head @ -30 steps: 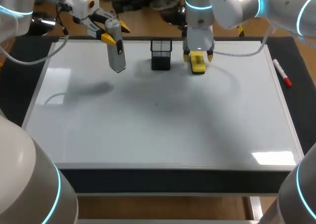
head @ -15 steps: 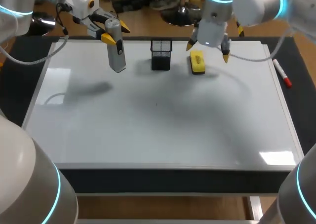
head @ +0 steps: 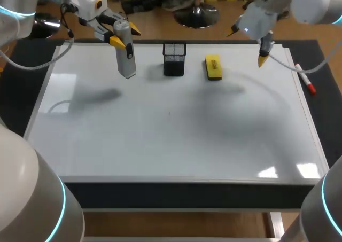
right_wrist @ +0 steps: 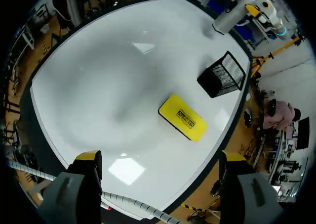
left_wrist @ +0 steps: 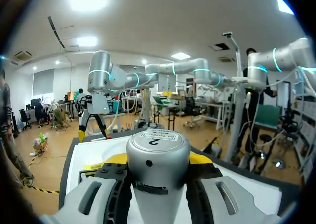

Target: Pick up the inspection probe, press it on each red-marked spot on the whiteboard one by one, put down the probe, pick up the eraser, and wipe off all the red marks.

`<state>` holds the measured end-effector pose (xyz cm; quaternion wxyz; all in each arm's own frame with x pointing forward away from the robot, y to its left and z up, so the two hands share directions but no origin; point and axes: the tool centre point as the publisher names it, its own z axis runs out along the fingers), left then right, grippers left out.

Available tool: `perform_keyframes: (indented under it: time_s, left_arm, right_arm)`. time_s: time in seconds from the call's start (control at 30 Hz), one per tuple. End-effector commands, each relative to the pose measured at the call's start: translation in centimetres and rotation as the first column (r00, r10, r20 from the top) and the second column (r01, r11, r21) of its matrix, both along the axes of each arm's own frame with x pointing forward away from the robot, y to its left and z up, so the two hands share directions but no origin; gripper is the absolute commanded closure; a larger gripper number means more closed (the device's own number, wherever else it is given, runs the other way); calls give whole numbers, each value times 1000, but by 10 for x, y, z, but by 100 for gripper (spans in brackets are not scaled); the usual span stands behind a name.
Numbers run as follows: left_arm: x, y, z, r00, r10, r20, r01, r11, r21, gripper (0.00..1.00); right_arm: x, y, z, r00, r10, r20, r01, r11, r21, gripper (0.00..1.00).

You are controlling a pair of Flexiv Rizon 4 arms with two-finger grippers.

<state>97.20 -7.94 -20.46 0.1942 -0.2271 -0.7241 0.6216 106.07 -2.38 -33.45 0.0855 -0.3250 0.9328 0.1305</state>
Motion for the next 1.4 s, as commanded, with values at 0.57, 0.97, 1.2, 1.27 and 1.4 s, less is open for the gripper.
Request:
perform_keyframes:
  time_s: [0.57,0.97,1.2,1.27,1.4]
  left_arm:
    - [2,1,1,1000,-5,-2,5,1000,0,100]
    - [2,1,1,1000,-5,-2,5,1000,0,100]
    - [2,1,1,1000,-5,-2,5,1000,0,100]
    - [2,1,1,1000,-5,-2,5,1000,0,100]
    - [2,1,1,1000,-5,-2,5,1000,0,100]
  right_arm:
    - [-25,-37,59,871,-424,-250,487,813,318,0]
    - [-27,-38,61,870,-431,-240,490,807,330,0]
    - [-27,-38,61,870,-431,-240,490,807,330,0]
    - [-27,-38,61,870,-431,-240,490,807,330,0]
    - [-27,-38,61,870,-431,-240,490,807,330,0]
